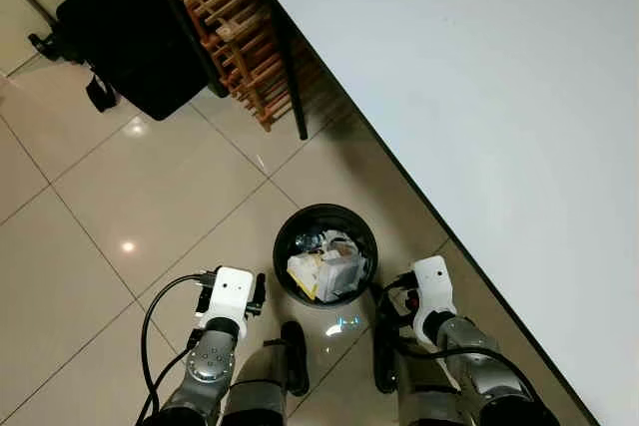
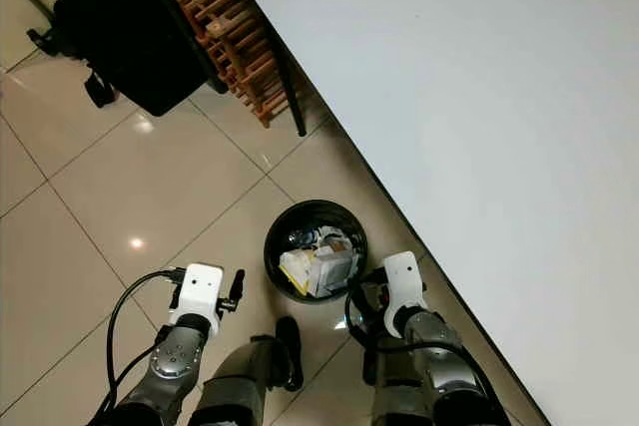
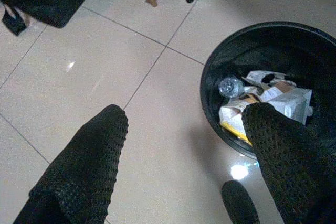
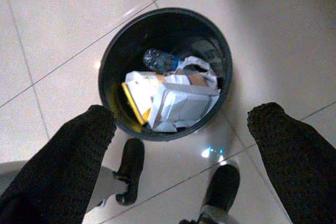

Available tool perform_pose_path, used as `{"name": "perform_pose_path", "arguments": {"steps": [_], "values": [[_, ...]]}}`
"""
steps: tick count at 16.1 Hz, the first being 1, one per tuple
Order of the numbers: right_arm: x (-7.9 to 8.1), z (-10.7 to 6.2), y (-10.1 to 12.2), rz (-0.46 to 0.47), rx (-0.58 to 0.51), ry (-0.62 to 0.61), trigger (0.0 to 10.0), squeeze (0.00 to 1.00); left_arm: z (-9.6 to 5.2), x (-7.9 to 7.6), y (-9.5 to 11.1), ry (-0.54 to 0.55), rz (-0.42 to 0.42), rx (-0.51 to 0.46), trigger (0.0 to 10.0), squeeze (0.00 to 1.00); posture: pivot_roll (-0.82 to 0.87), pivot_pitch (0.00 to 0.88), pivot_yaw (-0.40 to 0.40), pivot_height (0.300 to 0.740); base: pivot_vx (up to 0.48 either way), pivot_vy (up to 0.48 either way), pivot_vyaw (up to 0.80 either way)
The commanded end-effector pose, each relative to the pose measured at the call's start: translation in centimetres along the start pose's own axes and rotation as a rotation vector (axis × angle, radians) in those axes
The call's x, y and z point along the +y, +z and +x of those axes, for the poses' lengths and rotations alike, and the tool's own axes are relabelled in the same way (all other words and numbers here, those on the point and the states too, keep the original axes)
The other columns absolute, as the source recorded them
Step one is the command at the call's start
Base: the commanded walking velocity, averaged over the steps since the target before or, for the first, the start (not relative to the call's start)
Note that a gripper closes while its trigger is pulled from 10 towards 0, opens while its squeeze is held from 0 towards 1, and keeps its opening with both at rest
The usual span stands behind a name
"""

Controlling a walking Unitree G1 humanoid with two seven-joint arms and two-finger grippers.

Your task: Picking trash to rubbish bin

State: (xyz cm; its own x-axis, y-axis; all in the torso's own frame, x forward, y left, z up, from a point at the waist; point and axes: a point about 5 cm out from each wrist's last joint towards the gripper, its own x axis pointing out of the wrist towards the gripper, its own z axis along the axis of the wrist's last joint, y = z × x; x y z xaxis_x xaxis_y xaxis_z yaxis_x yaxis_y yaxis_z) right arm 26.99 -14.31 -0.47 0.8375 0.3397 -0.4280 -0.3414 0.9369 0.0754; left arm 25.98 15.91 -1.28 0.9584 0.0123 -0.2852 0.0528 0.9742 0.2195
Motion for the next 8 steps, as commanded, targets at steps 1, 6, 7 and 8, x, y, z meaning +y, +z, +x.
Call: {"name": "perform_pose_path", "arguments": {"steps": [1, 6, 7, 8], "values": [[0.2, -0.4, -1.6, 0.047, 0.037, -0.017, 10.0, 0.00, -1.1, 0.7, -1.8, 0.031, -0.031, 0.065, 10.0, 0.00, 0.03, 0.330, 0.125, 0.740, 0.000, 0.000, 0.00], [-1.6, -0.7, -1.5, 0.052, 0.016, -0.160, 10.0, 0.00, -1.7, 2.1, -2.5, 0.061, -0.088, 0.073, 10.0, 0.00, 0.04, 0.299, 0.129, 0.740, 0.000, 0.000, 0.00], [-1.8, -0.8, -1.5, 0.048, 0.015, -0.175, 10.0, 0.00, -1.8, 2.2, -2.6, 0.061, -0.088, 0.075, 10.0, 0.00, 0.04, 0.298, 0.128, 0.740, 0.000, 0.000, 0.00], [-2.0, -0.9, -1.6, 0.056, 0.006, -0.185, 10.0, 0.00, -2.1, 2.2, -3.1, 0.061, -0.085, 0.098, 10.0, 0.00, 0.04, 0.294, 0.127, 0.740, 0.000, 0.000, 0.00]]}}
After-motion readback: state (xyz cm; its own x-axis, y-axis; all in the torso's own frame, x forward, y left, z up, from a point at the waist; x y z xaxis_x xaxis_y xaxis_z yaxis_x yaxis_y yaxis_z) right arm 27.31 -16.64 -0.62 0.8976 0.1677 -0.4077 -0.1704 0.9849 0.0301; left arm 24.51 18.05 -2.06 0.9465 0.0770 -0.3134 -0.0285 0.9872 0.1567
